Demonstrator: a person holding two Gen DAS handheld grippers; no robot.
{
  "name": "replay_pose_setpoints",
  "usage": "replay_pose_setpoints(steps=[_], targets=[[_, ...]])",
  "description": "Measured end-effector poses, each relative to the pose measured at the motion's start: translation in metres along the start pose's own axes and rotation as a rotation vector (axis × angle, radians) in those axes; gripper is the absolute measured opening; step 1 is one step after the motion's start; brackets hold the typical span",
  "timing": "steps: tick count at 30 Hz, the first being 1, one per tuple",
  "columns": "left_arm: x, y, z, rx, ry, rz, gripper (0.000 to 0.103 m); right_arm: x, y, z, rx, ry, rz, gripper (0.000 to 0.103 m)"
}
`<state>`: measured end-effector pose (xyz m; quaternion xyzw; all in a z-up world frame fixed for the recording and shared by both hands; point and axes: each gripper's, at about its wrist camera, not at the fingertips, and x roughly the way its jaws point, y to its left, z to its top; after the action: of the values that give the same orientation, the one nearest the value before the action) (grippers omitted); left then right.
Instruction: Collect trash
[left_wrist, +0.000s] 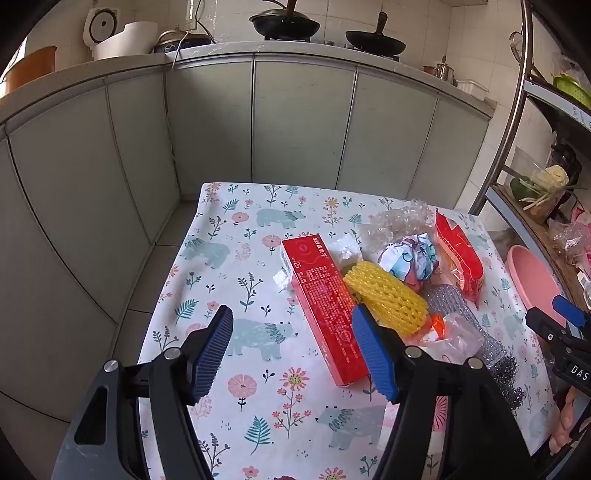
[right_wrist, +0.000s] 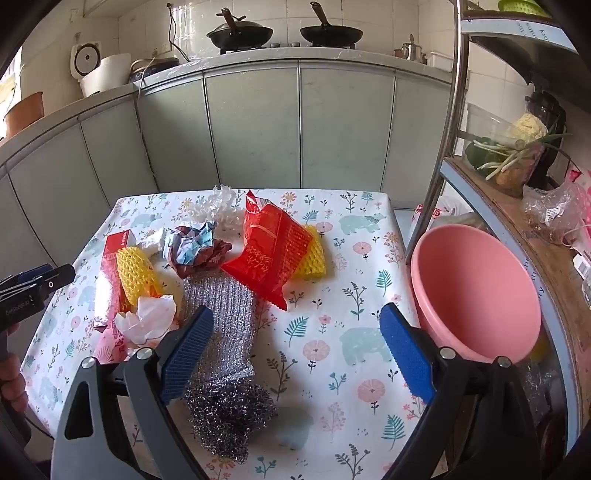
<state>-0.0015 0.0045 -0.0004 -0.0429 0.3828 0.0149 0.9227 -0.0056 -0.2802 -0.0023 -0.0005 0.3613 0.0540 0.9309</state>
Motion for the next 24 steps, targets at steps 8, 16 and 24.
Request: replay_pose_setpoints(steps=[8,16,24], targets=[[-0.0006,-0.0004,-0.0005,0.001,0.002,-0.001,0.067,0.0005,0.0008,-0.0011,-0.001,0.001,0.000,0.092],[-0.0007,-0.0007,-0.0009,0.001,0.003,-0.002,0.067,0.0003,0.0006,-0.0015,-0.001,0.003,-0.001,0.092],[-0.0005,-0.0010,-0.0018,0.002,0.005,-0.003,0.067,0.0006,0.0005,-0.0023,0.001,0.004,0.000,0.092]])
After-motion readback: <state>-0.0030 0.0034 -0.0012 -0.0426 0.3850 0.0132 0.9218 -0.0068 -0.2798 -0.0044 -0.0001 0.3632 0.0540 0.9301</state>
